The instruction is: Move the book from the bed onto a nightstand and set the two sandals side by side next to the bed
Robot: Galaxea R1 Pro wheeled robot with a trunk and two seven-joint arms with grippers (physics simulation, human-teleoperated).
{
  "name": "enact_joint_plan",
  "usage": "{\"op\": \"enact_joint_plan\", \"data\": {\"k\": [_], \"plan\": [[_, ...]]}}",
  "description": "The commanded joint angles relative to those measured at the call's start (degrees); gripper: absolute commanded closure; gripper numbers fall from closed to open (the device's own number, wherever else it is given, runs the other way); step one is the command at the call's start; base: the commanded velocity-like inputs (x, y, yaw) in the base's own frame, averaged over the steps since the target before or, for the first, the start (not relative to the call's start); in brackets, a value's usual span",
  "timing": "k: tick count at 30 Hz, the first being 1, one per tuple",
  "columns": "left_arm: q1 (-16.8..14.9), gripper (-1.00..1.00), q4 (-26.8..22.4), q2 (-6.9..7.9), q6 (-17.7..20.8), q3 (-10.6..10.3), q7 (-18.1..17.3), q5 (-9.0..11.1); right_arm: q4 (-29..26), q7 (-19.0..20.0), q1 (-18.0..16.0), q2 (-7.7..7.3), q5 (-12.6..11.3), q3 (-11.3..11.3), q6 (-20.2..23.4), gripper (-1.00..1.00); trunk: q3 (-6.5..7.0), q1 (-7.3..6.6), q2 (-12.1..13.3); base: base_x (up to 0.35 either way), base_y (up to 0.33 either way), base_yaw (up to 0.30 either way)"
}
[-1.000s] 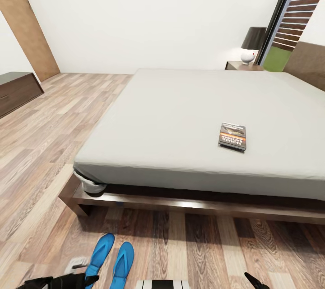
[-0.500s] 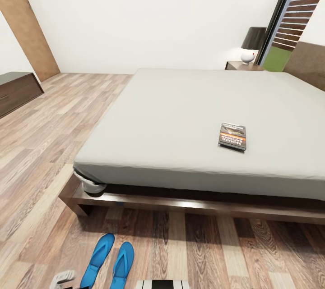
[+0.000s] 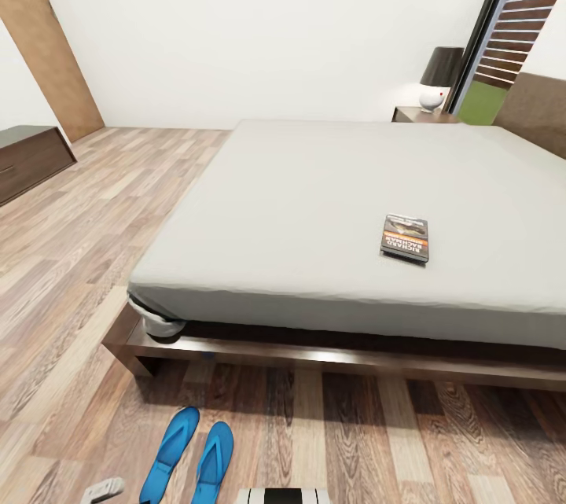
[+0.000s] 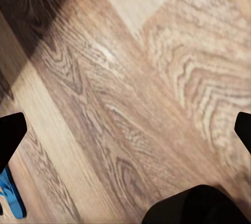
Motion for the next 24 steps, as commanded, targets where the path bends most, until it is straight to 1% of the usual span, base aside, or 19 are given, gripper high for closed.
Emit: {"op": "enact_joint_plan", "data": {"k": [1,7,10,17,24], "plan": [[-0.01,-1.00,0.03,-0.05,-0.15,-0.48,-0.07,0.44,0.19,0.36,-0.07,0.04,-0.55,0.41,0.27,-1.00,-0.04,-0.01,-0.02,0.000,0.000,0.000],[0.02,-1.00,0.02,-0.49,-0.16,-0.52,0.36,0.47,0.19,0.36,-0.07,0.11,-0.43,0.48,-0.58,-1.00,-0.04,-0.01,-0.02,0.004,-0.007,0.000],[0.03,-1.00,0.02,-0.60,-0.16,-0.55,0.43,0.45,0.19,0.30,-0.07,0.10,-0.41,0.50,-0.97,-1.00,-0.04,-0.01,-0.02,0.043,-0.098,0.000],[0.04,-1.00,0.01,-0.76,-0.16,-0.62,0.50,0.50,0.19,-1.06,-0.07,0.08,-0.39,0.46,-1.34,-1.00,-0.04,-0.01,-0.02,0.074,-0.201,0.000],[0.05,-1.00,0.01,-1.56,-0.16,-0.63,0.58,0.49,0.19,-4.73,-0.07,0.00,-0.45,0.42,-1.42,-1.00,-0.04,-0.01,-0.02,0.082,-0.248,0.000]]}}
